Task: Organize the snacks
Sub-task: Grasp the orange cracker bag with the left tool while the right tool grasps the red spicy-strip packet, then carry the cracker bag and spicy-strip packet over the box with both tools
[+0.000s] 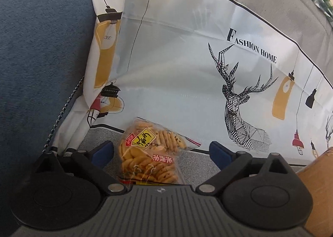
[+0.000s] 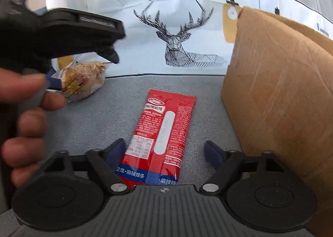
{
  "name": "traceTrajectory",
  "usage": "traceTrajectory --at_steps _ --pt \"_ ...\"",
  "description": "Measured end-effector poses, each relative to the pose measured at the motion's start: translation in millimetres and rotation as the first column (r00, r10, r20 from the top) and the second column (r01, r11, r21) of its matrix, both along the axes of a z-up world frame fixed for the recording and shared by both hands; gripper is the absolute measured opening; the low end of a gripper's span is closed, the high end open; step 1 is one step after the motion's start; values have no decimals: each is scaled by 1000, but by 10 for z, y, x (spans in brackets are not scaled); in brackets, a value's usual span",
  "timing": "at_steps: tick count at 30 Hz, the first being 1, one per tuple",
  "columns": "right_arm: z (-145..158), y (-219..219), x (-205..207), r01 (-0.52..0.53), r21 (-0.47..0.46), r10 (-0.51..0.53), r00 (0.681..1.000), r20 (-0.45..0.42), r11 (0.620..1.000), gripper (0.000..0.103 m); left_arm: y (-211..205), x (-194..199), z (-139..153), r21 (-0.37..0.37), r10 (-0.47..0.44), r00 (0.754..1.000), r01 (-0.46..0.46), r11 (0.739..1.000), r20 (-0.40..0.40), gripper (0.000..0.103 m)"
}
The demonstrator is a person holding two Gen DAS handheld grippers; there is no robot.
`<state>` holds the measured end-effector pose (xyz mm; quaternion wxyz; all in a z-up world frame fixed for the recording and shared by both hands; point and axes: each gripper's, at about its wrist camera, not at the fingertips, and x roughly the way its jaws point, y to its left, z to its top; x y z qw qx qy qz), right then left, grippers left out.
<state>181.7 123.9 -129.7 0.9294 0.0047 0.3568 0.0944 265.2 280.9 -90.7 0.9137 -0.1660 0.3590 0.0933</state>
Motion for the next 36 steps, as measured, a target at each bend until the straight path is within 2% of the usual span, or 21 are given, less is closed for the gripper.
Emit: traceTrajectory --at_steps 1,3,4,8,14,20,24,29,34,36 --pt "13 10 -10 -13 0 13 1000 9 1000 60 -8 10 -1 3 0 1000 0 1000 -2 81" --pt "34 18 -30 -29 -2 29 999 19 1000 51 -18 23 6 6 -1 1000 1 1000 -10 63" --pt "37 13 -38 -34 7 34 999 19 999 49 -19 15 11 2 3 1000 -3 1000 -13 61" --pt "62 -16 -70 -41 37 41 999 15 998 45 -49 -101 106 13 18 1000 -18 1000 -10 59" --pt "238 -55 -252 -102 47 101 994 29 994 44 -88 -509 349 -83 37 999 -36 996 8 59" --pt "552 -227 -596 -161 44 158 985 69 986 44 -193 -1084 592 -131 69 997 -67 989 17 59" --pt "784 -382 -930 -211 30 206 971 121 977 44 -327 -1542 795 -106 119 991 -113 988 56 59" --pt "1151 -687 -1356 -241 42 228 951 209 970 44 -593 -2119 1117 -85 141 976 -129 988 166 59" --pt "1542 -1137 -1667 -271 47 241 914 327 962 44 -914 -2498 1337 -61 110 968 -99 993 224 59" --pt "1688 -1366 -1705 -305 67 264 900 347 950 44 -1016 -2568 1402 -48 96 968 -88 995 230 59"
